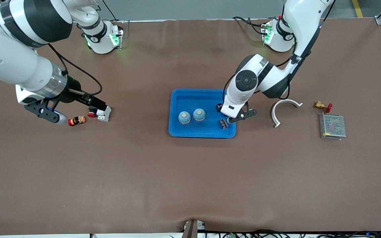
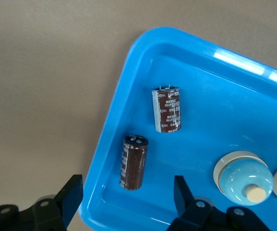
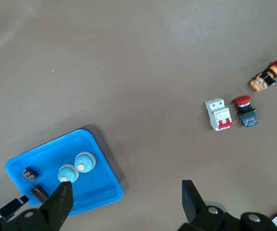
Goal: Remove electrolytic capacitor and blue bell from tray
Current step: 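Grasp and lift the capacitor with the left gripper while the right gripper lowers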
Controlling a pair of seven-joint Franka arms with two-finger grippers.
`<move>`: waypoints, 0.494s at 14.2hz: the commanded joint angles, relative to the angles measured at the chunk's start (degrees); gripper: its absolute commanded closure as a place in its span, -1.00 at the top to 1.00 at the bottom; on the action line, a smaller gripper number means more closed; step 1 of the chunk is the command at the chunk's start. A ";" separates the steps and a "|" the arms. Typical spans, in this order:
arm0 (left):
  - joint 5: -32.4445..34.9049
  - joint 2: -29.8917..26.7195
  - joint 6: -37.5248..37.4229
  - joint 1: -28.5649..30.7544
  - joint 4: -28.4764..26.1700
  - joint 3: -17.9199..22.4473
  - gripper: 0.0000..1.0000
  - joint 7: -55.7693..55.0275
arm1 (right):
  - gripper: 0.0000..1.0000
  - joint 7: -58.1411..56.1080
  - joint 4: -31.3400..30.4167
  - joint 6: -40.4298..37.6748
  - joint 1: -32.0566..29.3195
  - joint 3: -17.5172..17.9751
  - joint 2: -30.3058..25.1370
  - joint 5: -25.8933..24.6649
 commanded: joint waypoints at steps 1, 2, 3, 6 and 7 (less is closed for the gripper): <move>1.53 1.87 3.43 -1.36 -0.61 0.16 0.55 -2.55 | 1.00 4.08 0.75 1.45 3.42 -0.65 2.29 0.92; 2.31 2.66 4.49 -1.45 -0.87 0.16 0.51 -3.17 | 1.00 7.05 0.75 2.07 4.65 -0.65 2.82 0.92; 4.06 3.28 4.85 -1.53 -1.22 0.07 0.50 -3.70 | 1.00 10.12 0.83 2.86 5.97 -0.65 3.61 0.83; 7.41 4.95 4.94 -1.71 -1.75 0.07 0.41 -5.45 | 1.00 21.02 0.75 8.39 11.68 -0.65 5.98 0.66; 7.50 5.48 5.11 -1.97 -1.67 0.07 0.38 -6.33 | 1.00 24.19 0.75 10.58 13.26 -0.74 6.94 0.65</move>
